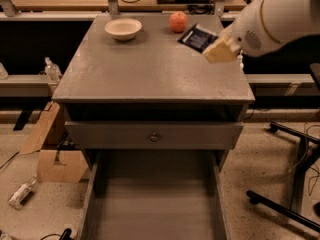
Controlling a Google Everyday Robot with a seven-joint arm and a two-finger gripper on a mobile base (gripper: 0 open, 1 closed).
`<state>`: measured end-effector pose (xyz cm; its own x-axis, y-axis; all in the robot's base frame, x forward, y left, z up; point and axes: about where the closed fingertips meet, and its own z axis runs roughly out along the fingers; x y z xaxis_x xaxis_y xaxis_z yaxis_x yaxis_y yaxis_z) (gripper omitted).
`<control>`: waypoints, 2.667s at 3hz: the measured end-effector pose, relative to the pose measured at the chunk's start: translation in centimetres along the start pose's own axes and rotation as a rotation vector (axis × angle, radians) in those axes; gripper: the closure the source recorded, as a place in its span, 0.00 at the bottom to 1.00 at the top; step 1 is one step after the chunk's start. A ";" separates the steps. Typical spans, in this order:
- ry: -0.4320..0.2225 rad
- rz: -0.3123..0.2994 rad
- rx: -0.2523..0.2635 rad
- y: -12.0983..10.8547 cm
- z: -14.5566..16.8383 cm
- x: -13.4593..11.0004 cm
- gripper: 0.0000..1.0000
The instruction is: Place rxbar blueberry into middle drawer
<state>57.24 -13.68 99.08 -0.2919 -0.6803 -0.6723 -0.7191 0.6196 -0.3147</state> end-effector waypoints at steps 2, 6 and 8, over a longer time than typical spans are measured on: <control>0.128 0.123 -0.170 12.2 1.7 12.1 1.00; 0.121 0.202 -0.429 25.2 13.3 26.9 1.00; 0.157 0.336 -0.526 30.9 23.0 35.9 1.00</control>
Offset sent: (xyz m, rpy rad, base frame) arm -0.1826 0.0046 -0.2673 0.0489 0.5147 0.0191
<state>39.04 -9.93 49.77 -0.6157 -0.5563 -0.5580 -0.7736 0.5616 0.2937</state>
